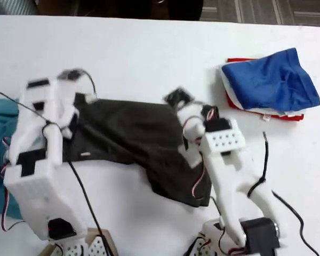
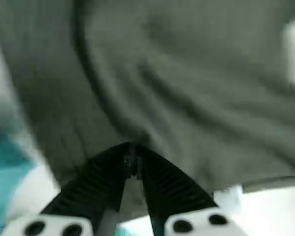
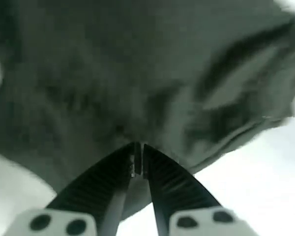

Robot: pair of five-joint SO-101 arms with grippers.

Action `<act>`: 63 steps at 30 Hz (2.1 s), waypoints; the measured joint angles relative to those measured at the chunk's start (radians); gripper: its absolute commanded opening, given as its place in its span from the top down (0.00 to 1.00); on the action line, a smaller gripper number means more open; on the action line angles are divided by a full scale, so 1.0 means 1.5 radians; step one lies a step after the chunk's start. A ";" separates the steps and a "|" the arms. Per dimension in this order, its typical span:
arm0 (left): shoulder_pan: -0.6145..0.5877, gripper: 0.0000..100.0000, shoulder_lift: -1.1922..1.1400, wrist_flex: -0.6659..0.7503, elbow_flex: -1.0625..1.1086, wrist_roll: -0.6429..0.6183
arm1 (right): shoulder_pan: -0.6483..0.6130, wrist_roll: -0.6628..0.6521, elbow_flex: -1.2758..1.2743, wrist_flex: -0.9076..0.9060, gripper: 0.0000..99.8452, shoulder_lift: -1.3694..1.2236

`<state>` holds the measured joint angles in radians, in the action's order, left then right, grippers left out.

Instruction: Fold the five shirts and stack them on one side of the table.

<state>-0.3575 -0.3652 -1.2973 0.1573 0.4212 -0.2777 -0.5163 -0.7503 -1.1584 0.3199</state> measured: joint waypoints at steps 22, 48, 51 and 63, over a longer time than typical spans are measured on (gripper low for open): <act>0.002 0.97 0.083 0.154 0.173 0.000 | 0.051 -0.180 -0.014 -0.118 0.98 0.014; 0.002 0.97 0.088 0.218 0.219 -0.003 | -0.253 -0.180 -0.207 -0.083 0.81 0.109; 0.002 0.97 0.088 0.218 0.219 -0.003 | -0.253 -0.184 -0.216 -0.061 0.81 0.109; 0.002 0.97 0.088 0.218 0.219 -0.003 | -0.175 -0.267 -0.276 0.016 0.81 0.125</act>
<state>-0.3544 -0.2332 -0.9705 0.4856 0.4166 -0.5401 -0.9168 -1.1646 -1.1339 0.5071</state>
